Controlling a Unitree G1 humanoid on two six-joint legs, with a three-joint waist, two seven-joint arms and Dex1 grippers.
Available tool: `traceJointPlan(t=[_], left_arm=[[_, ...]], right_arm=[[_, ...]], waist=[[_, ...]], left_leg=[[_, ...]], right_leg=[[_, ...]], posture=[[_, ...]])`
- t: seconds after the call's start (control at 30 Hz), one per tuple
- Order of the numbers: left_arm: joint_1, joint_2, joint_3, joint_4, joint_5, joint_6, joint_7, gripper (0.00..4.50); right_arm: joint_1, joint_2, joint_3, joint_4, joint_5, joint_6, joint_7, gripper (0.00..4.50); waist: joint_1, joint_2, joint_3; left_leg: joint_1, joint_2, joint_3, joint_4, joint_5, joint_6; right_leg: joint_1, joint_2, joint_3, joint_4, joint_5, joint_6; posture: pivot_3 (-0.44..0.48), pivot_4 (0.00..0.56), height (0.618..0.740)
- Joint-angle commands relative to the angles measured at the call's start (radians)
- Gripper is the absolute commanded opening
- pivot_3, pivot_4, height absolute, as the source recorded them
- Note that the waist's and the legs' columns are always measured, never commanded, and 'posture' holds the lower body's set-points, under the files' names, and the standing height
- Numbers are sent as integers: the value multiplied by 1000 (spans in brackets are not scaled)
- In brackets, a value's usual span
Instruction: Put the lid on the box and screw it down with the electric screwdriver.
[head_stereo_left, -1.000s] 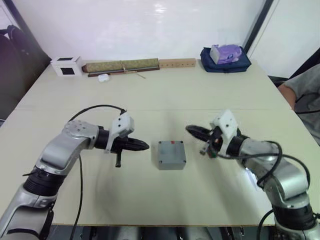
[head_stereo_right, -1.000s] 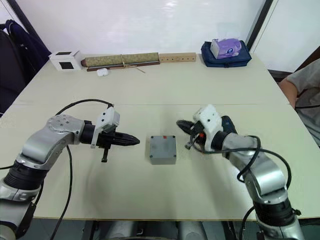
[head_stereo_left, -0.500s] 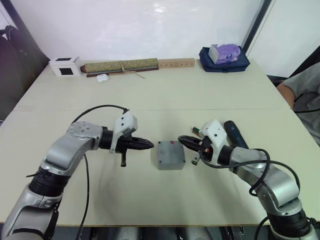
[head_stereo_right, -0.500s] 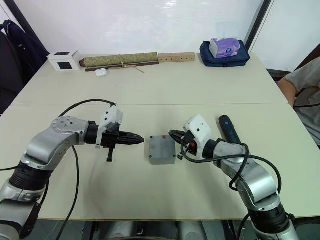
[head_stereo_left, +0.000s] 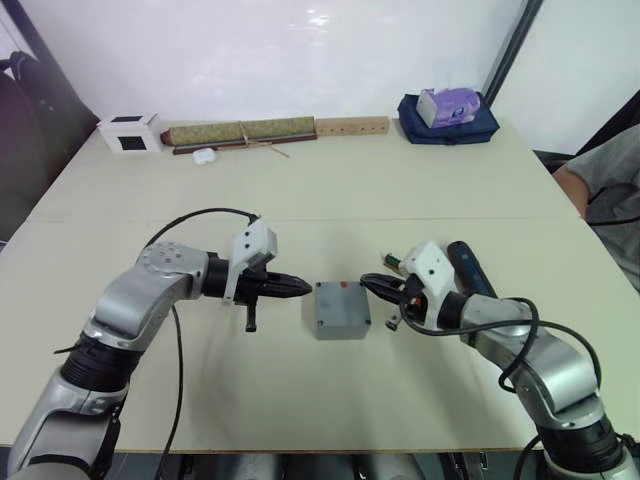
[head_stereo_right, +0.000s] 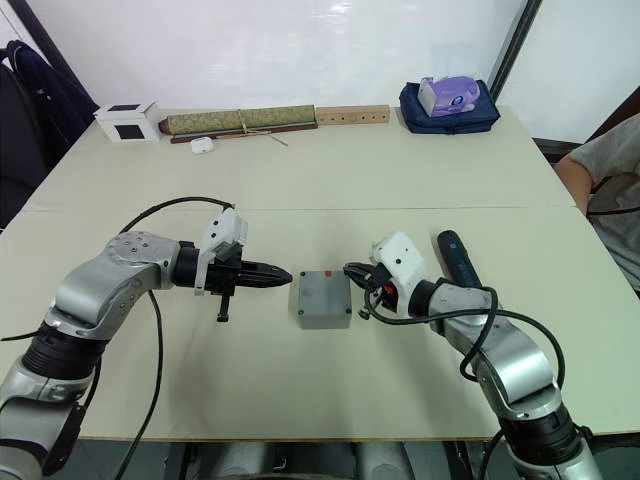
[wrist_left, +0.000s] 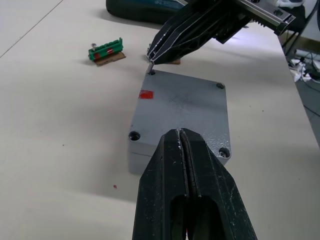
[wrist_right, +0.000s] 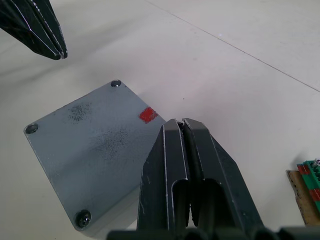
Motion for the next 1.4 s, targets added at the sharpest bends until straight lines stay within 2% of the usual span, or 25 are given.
traceJointPlan(t=[0.03,0.83,0.87,0.93,1.13,1.23,1.3,1.33,1.4], left_arm=[[-22,-1,21,-28,-18,0,4,0],[-19,-28,10,-15,-3,-16,13,0],[-19,-28,10,-15,-3,-17,14,0],[-19,-30,10,-15,-3,-17,16,0],[-24,-39,18,-12,-15,-16,18,0],[-30,-47,20,-9,-17,-16,18,0],[-61,-65,15,4,-17,-35,7,0],[-83,-61,9,0,-28,-50,-37,0],[-105,-46,-2,-5,-31,-77,-99,0]], right_arm=[[6,0,-1,-8,5,2,0,11],[-7,-14,-11,-21,37,46,17,11],[-7,-15,-11,-19,35,45,17,438],[-7,-22,-12,-19,32,49,20,961],[-17,-46,-40,-22,49,63,32,3433],[-24,-57,-81,-28,77,87,38,4417],[-73,-85,-238,-5,182,204,40,4417],[-112,-169,-325,56,204,291,64,4417],[-153,-309,-409,158,228,397,112,4417]], waist=[[0,0,0],[0,0,0],[0,0,0],[0,0,0],[0,0,0],[0,0,0],[1,0,0],[3,1,1],[9,1,1]], left_leg=[[0,0,0,0,0,0],[0,0,0,0,0,0],[0,0,0,0,0,0],[0,0,0,0,0,0],[0,0,0,0,0,0],[0,0,0,0,0,0],[0,0,0,0,0,0],[0,0,0,0,0,0],[-1,-1,0,1,0,0]], right_leg=[[0,0,0,0,0,0],[0,0,0,0,0,0],[0,0,0,0,0,0],[0,0,0,0,0,0],[0,0,0,0,0,0],[0,0,0,0,0,0],[0,0,0,0,0,0],[0,0,0,0,0,0],[0,-2,0,0,0,0]], posture=[[0,150,740],[0,150,740],[0,150,740],[0,150,740],[0,150,740],[0,150,740],[0,150,740],[0,150,740],[0,150,740]])
